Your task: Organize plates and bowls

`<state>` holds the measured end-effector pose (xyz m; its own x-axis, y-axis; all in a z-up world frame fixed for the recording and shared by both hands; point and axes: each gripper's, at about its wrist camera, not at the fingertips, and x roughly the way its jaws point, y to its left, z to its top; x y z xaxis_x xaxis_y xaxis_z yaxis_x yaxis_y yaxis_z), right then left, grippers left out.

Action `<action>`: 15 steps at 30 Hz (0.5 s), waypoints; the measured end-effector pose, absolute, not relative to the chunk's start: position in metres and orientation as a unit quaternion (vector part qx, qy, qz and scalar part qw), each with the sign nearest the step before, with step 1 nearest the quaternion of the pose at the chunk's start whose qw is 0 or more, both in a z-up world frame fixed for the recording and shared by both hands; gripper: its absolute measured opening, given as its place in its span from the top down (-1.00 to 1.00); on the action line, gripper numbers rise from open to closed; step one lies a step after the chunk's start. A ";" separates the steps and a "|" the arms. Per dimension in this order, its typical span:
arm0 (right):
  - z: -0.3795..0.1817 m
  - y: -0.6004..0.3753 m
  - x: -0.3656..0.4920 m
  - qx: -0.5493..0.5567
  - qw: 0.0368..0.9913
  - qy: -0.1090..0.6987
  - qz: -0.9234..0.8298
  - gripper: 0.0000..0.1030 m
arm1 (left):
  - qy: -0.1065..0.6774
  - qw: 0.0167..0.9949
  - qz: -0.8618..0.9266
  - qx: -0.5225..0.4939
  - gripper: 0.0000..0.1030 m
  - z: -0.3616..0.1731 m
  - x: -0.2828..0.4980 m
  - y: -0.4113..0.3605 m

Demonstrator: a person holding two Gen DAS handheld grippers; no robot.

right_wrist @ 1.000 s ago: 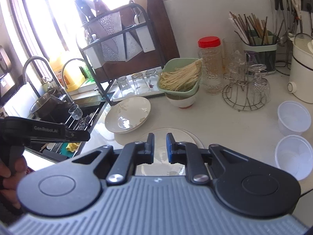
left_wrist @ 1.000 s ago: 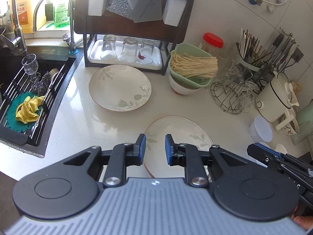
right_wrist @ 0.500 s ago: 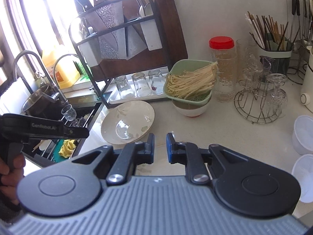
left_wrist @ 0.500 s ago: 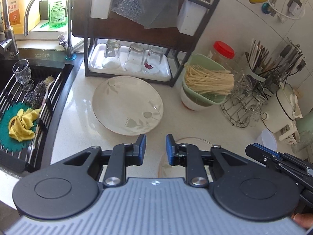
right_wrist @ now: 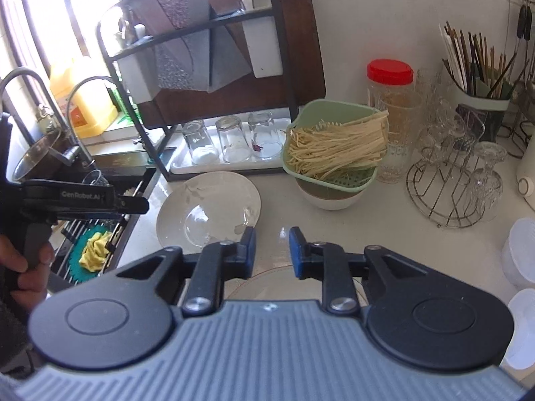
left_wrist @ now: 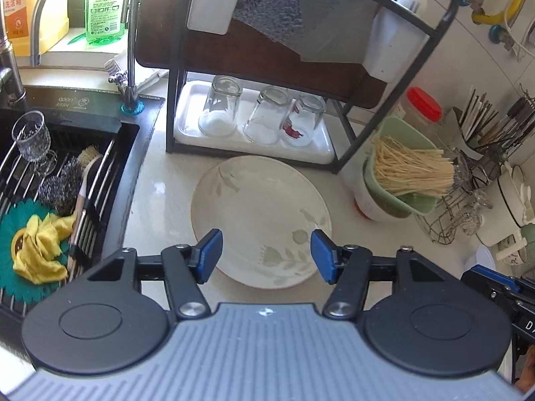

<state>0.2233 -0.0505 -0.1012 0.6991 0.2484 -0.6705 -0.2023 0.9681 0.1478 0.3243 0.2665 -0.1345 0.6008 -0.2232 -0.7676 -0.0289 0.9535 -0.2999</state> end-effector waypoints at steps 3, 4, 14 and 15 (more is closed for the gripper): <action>-0.109 -0.041 0.238 0.037 0.918 0.379 0.112 0.44 | 0.451 0.880 -0.056 -0.135 -0.29 -0.137 0.340 0.277; -0.112 -0.038 0.242 0.040 0.916 0.383 0.111 0.36 | 0.450 0.881 -0.060 -0.134 -0.31 -0.137 0.346 0.281; -0.140 -0.016 0.284 0.068 0.901 0.420 0.087 -0.38 | 0.489 0.860 -0.076 -0.120 -0.45 -0.176 0.386 0.306; -0.143 -0.015 0.287 0.072 0.899 0.423 0.086 -0.38 | 0.493 0.858 -0.077 -0.119 -0.45 -0.180 0.389 0.307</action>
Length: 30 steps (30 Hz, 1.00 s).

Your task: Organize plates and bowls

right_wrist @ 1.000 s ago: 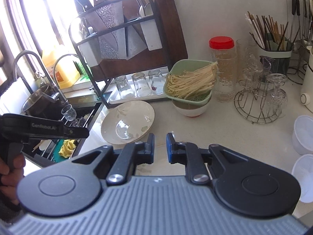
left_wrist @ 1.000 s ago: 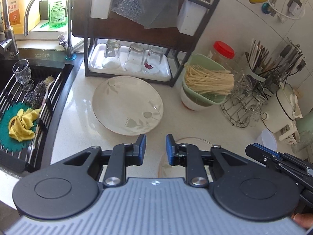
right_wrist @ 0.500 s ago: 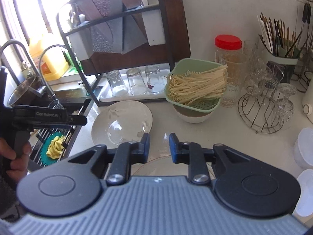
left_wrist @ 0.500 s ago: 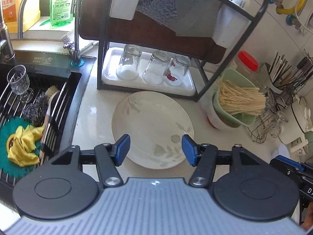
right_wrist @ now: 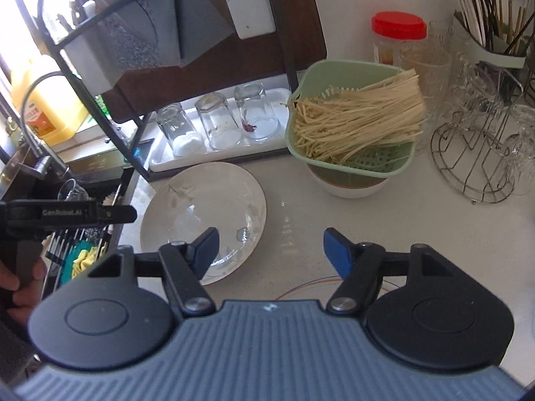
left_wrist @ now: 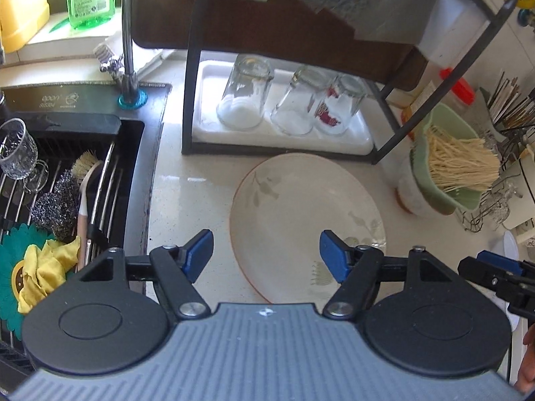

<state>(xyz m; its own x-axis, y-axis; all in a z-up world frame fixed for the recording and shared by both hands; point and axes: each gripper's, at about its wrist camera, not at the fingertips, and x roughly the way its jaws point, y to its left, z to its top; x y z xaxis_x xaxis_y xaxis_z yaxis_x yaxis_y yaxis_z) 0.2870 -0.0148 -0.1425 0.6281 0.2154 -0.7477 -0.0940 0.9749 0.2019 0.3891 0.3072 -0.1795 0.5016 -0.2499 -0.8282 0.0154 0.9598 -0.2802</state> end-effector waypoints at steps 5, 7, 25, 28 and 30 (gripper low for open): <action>-0.155 -0.009 0.304 0.093 0.893 0.433 0.084 -0.37 | 0.508 0.849 -0.084 -0.115 -0.45 -0.194 0.402 0.313; -0.162 -0.006 0.312 0.102 0.888 0.442 0.081 -0.35 | 0.514 0.845 -0.088 -0.115 -0.45 -0.199 0.408 0.315; -0.202 0.016 0.354 0.108 0.862 0.489 0.079 0.27 | 0.547 0.824 -0.117 -0.095 -0.09 -0.234 0.449 0.321; -0.212 0.019 0.362 0.113 0.856 0.499 0.074 0.40 | 0.557 0.816 -0.122 -0.096 0.09 -0.243 0.453 0.320; -0.217 0.021 0.366 0.117 0.853 0.504 0.073 0.48 | 0.567 0.807 -0.128 -0.106 0.20 -0.247 0.457 0.319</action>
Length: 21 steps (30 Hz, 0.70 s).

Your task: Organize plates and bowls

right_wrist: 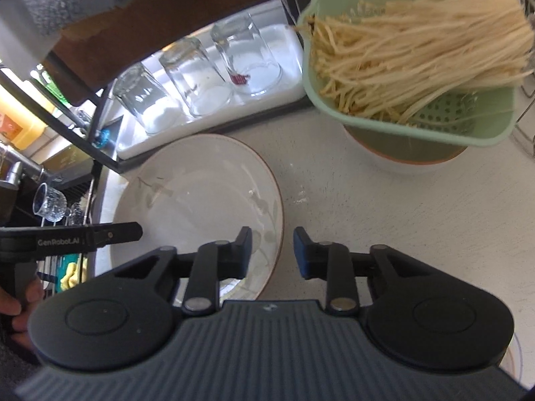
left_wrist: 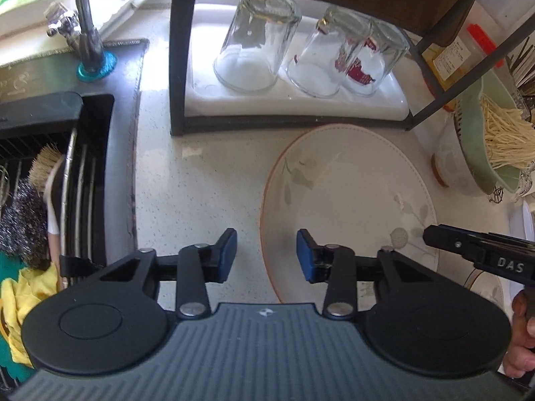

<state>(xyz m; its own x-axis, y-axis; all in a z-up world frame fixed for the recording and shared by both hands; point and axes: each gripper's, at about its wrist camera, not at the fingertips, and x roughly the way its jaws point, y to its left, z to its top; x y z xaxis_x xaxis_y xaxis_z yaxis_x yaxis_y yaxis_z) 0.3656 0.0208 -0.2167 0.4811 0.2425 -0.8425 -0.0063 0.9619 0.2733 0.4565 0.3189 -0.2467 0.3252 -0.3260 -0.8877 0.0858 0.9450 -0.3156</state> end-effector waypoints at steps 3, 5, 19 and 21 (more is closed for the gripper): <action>-0.222 0.022 0.370 0.122 0.850 0.507 0.072 0.61 | 0.572 0.800 -0.142 -0.114 0.34 -0.249 0.462 0.318; -0.224 0.022 0.372 0.126 0.850 0.507 0.074 0.68 | 0.574 0.801 -0.142 -0.091 0.43 -0.251 0.465 0.314; -0.218 0.001 0.361 0.167 0.839 0.512 0.075 0.71 | 0.585 0.780 -0.186 -0.121 0.48 -0.245 0.468 0.307; -0.212 -0.003 0.354 0.166 0.843 0.506 0.075 0.71 | 0.582 0.780 -0.193 -0.123 0.48 -0.237 0.464 0.304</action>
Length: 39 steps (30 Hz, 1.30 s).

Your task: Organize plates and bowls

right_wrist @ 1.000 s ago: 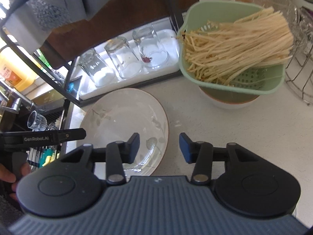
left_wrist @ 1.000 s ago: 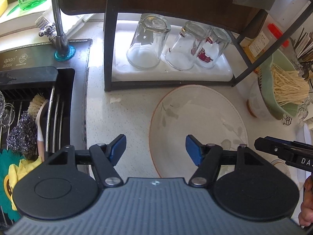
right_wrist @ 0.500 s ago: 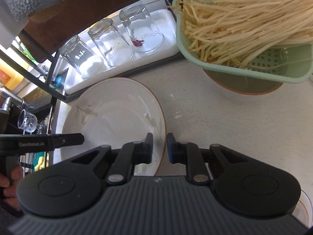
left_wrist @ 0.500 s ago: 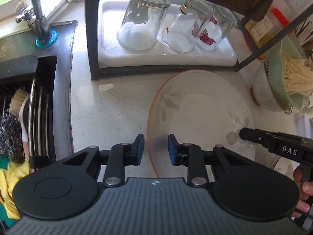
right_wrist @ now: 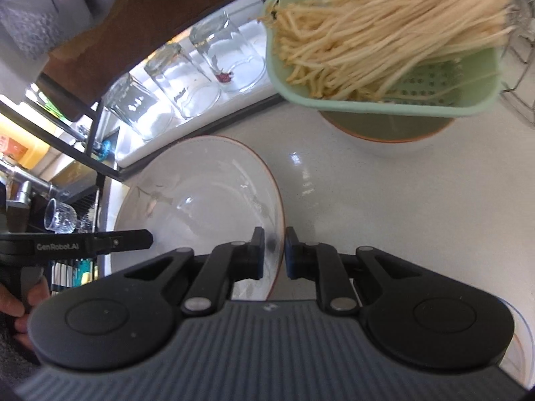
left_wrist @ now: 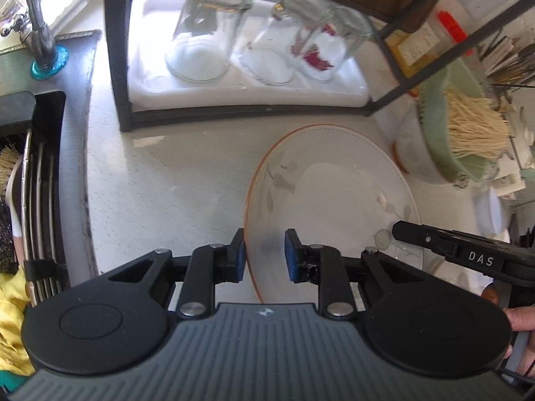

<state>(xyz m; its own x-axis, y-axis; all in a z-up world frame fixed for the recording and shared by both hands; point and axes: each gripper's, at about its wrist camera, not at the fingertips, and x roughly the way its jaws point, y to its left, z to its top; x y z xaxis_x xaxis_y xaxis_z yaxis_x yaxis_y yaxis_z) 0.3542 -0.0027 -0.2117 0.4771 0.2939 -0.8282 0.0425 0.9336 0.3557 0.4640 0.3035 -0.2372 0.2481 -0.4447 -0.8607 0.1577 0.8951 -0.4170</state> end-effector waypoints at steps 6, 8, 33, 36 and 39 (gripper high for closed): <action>-0.191 -0.017 0.329 0.174 0.854 0.484 0.076 0.71 | 0.563 0.789 -0.207 -0.129 0.48 -0.208 0.446 0.296; -0.186 -0.023 0.320 0.179 0.857 0.476 0.078 0.71 | 0.558 0.792 -0.210 -0.135 0.48 -0.198 0.439 0.294; -0.170 -0.111 0.231 0.153 0.865 0.467 0.106 0.70 | 0.540 0.808 -0.157 -0.173 0.48 -0.170 0.324 0.195; -0.171 -0.121 0.226 0.148 0.864 0.468 0.108 0.71 | 0.545 0.805 -0.151 -0.177 0.48 -0.175 0.316 0.186; -0.176 -0.129 0.223 0.147 0.861 0.473 0.115 0.71 | 0.547 0.808 -0.142 -0.164 0.48 -0.177 0.310 0.176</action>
